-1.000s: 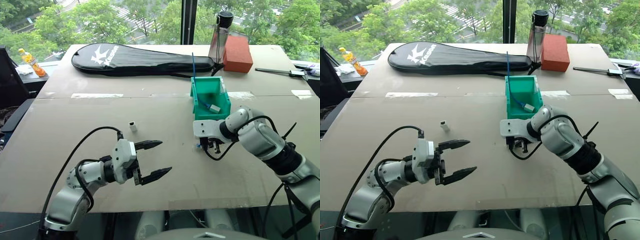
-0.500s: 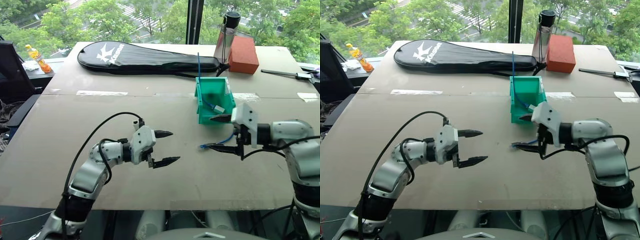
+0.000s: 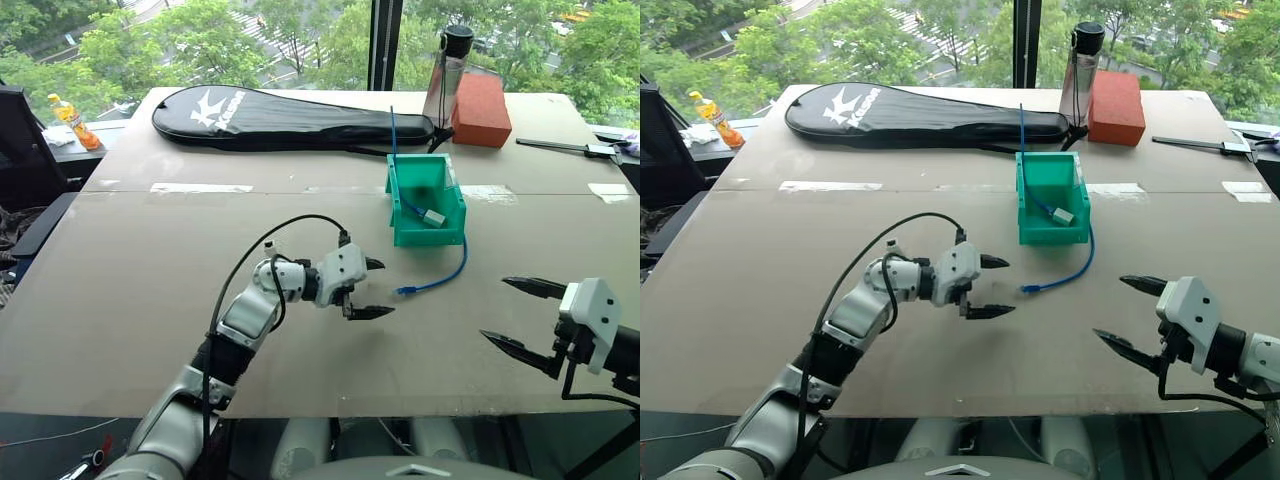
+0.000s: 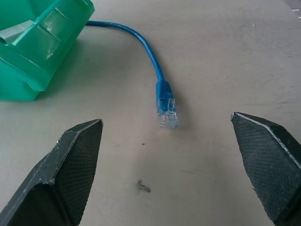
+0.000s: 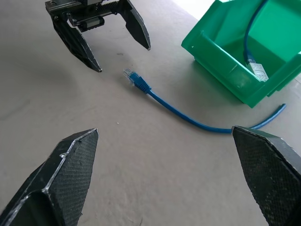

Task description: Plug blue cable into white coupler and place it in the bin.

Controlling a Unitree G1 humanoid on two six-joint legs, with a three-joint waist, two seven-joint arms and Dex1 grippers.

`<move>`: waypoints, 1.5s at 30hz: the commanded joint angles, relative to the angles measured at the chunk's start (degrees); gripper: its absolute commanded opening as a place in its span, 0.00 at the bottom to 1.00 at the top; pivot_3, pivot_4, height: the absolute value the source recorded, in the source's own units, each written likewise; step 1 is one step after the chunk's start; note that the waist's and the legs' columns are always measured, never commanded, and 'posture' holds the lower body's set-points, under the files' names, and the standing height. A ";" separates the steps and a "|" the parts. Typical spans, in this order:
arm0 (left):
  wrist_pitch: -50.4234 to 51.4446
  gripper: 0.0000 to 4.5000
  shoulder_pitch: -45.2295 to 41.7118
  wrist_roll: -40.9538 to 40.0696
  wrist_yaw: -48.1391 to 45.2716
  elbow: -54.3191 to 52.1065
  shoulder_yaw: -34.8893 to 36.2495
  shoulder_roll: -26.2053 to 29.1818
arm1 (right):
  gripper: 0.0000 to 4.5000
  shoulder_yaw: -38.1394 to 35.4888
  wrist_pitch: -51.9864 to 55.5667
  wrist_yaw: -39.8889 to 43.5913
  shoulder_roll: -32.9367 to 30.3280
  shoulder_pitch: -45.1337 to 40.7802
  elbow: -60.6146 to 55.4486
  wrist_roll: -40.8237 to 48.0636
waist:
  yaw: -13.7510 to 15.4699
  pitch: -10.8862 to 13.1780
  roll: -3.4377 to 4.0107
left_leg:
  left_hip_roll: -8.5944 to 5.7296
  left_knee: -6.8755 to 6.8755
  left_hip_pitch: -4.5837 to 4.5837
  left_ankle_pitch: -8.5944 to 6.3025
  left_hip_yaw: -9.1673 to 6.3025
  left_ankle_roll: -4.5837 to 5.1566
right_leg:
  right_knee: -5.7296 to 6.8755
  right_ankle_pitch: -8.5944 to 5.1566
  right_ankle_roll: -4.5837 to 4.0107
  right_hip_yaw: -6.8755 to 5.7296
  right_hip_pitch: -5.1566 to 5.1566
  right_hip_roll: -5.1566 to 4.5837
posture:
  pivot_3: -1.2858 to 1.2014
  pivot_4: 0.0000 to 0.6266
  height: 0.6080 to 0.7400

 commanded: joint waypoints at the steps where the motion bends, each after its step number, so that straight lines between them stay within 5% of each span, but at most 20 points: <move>1: -2.78 1.00 -2.13 1.79 1.29 2.47 -0.37 -2.26 | 0.99 -2.04 -1.74 -1.84 -0.02 2.92 -3.42 2.71 | 0.04 0.00 0.01 | 0.00 0.00 0.00 0.00 0.01 0.00 | 0.00 0.01 0.00 0.01 0.00 0.00 | 0.52 0.24 1.00; 5: -5.13 0.83 -2.79 2.71 0.43 4.81 -1.03 -3.97 | 1.00 -2.74 -5.26 -1.54 -0.87 6.91 -2.71 3.00 | 0.12 0.00 0.00 | -0.04 0.01 -0.06 -0.01 0.00 0.01 | -0.04 0.02 0.03 -0.01 0.00 -0.05 | 0.52 0.24 1.00; 11: -7.33 0.16 -3.37 3.20 -1.39 7.07 -1.43 -4.80 | 1.00 -3.38 -6.84 -2.74 -2.16 8.78 -1.66 3.92 | 0.03 -0.01 -0.02 | -0.02 0.05 -0.05 -0.01 0.00 0.02 | -0.03 -0.06 -0.07 0.00 0.00 -0.05 | 0.52 0.24 1.00; 13: -7.77 0.01 -3.27 3.02 -2.06 7.27 -1.43 -4.84 | 1.00 -2.79 -6.89 -3.82 -2.09 8.87 -1.99 4.02 | 0.04 -0.01 -0.02 | -0.01 0.05 -0.03 -0.01 -0.01 0.02 | -0.01 -0.11 -0.10 -0.01 0.00 -0.04 | 0.52 0.24 1.00; 26: -4.25 0.01 -1.08 -2.68 -6.11 1.90 1.83 -3.24 | 1.00 5.06 -0.67 -14.03 1.15 7.97 -6.60 8.01 | 0.03 -0.01 -0.02 | 0.00 0.09 -0.07 -0.01 -0.02 0.02 | -0.01 -0.09 -0.16 -0.01 0.00 -0.08 | 0.52 0.24 1.00; 32: -3.71 0.59 -0.99 -3.45 -5.10 0.39 3.06 -3.42 | 1.00 6.31 -0.56 -15.63 0.23 7.94 -7.15 8.79 | 0.06 -0.01 -0.02 | -0.01 0.12 -0.09 -0.01 -0.03 0.02 | -0.01 -0.09 -0.15 -0.02 0.00 -0.07 | 0.52 0.24 1.00; 33: -3.62 0.61 -0.94 -3.51 -5.09 0.09 3.17 -3.29 | 1.00 6.37 -0.53 -15.75 0.09 8.03 -7.20 8.91 | 0.06 -0.01 -0.02 | -0.01 0.12 -0.09 -0.01 -0.03 0.02 | -0.01 -0.08 -0.14 -0.03 0.00 -0.07 | 0.52 0.24 1.00; 36: -4.25 0.95 -0.62 -3.48 -6.72 -0.25 2.98 -2.11 | 1.00 6.89 -0.43 -16.23 -0.23 8.20 -7.34 9.09 | 0.05 -0.01 -0.02 | -0.01 0.13 -0.09 -0.01 -0.03 0.02 | -0.01 -0.08 -0.14 -0.03 0.00 -0.06 | 0.52 0.24 1.00; 45: -13.59 0.95 -4.71 2.64 -7.32 11.21 -0.01 -3.63 | 1.00 7.52 -0.41 -17.41 -0.43 9.21 -7.95 9.19 | 0.25 -0.02 -0.04 | -0.03 0.18 -0.11 -0.01 -0.04 0.02 | 0.00 -0.09 -0.14 -0.05 0.02 -0.05 | 0.52 0.24 1.00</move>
